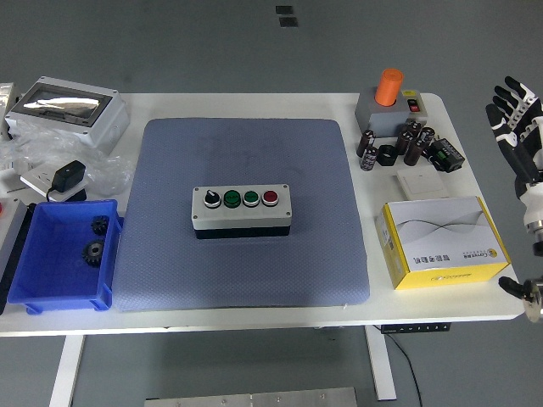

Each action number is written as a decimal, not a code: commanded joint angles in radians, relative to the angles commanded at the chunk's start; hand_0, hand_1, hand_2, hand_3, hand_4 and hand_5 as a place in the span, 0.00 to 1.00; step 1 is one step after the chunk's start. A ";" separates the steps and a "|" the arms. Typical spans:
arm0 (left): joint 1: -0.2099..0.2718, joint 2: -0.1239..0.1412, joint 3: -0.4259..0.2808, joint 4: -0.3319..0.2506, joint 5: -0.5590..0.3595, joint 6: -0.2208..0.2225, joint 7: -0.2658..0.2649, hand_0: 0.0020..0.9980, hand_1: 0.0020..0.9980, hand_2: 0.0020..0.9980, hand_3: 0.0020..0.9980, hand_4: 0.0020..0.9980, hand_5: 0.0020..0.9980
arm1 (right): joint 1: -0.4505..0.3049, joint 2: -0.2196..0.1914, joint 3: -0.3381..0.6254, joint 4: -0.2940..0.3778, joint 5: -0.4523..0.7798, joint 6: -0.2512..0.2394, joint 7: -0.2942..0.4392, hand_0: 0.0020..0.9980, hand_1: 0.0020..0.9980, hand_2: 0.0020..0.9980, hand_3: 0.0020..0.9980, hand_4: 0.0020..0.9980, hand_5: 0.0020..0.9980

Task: Pick up the button,place it on the desk,press the button,press the button

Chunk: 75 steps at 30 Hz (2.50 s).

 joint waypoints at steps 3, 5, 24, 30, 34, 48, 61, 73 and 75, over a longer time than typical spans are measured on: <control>-0.018 0.011 -0.001 0.000 0.024 -0.008 0.006 0.65 0.66 0.63 0.73 0.66 0.50 | -0.021 0.008 0.034 0.021 0.004 0.003 0.005 0.85 0.86 0.84 0.85 0.87 0.60; -0.028 0.018 0.001 0.000 0.033 -0.012 0.009 0.65 0.66 0.64 0.73 0.66 0.50 | -0.032 0.014 0.050 0.027 0.012 0.008 0.009 0.85 0.85 0.84 0.84 0.86 0.60; -0.033 0.021 0.022 0.000 0.017 -0.024 0.023 0.66 0.66 0.64 0.73 0.66 0.50 | -0.033 0.000 0.041 0.029 0.052 0.031 0.022 0.83 0.82 0.82 0.82 0.86 0.60; -0.016 0.010 0.028 0.000 -0.004 -0.022 0.024 0.66 0.66 0.64 0.73 0.66 0.50 | 0.014 -0.009 0.006 0.011 0.047 0.038 0.005 0.82 0.81 0.82 0.82 0.86 0.59; -0.004 0.005 0.032 0.000 -0.024 -0.016 0.025 0.66 0.66 0.64 0.73 0.66 0.50 | 0.036 -0.010 -0.027 -0.016 0.049 0.046 -0.008 0.82 0.81 0.82 0.82 0.86 0.59; 0.041 -0.030 0.031 0.000 -0.086 -0.002 0.033 0.66 0.66 0.65 0.72 0.66 0.50 | 0.126 -0.011 -0.139 -0.067 0.035 0.060 -0.039 0.83 0.80 0.81 0.82 0.86 0.60; 0.046 -0.041 0.011 0.000 -0.089 0.007 0.036 0.66 0.66 0.65 0.72 0.66 0.50 | 0.111 0.008 -0.137 -0.084 0.102 0.090 -0.037 0.83 0.80 0.81 0.82 0.85 0.60; 0.049 -0.066 -0.001 0.000 -0.088 0.010 0.035 0.66 0.66 0.64 0.72 0.66 0.50 | 0.112 0.034 -0.177 -0.098 0.183 0.142 -0.033 0.82 0.80 0.81 0.82 0.85 0.60; 0.050 -0.070 -0.002 0.000 -0.088 0.012 0.037 0.66 0.66 0.64 0.72 0.66 0.50 | 0.111 0.038 -0.179 -0.100 0.193 0.151 -0.031 0.82 0.80 0.81 0.82 0.85 0.60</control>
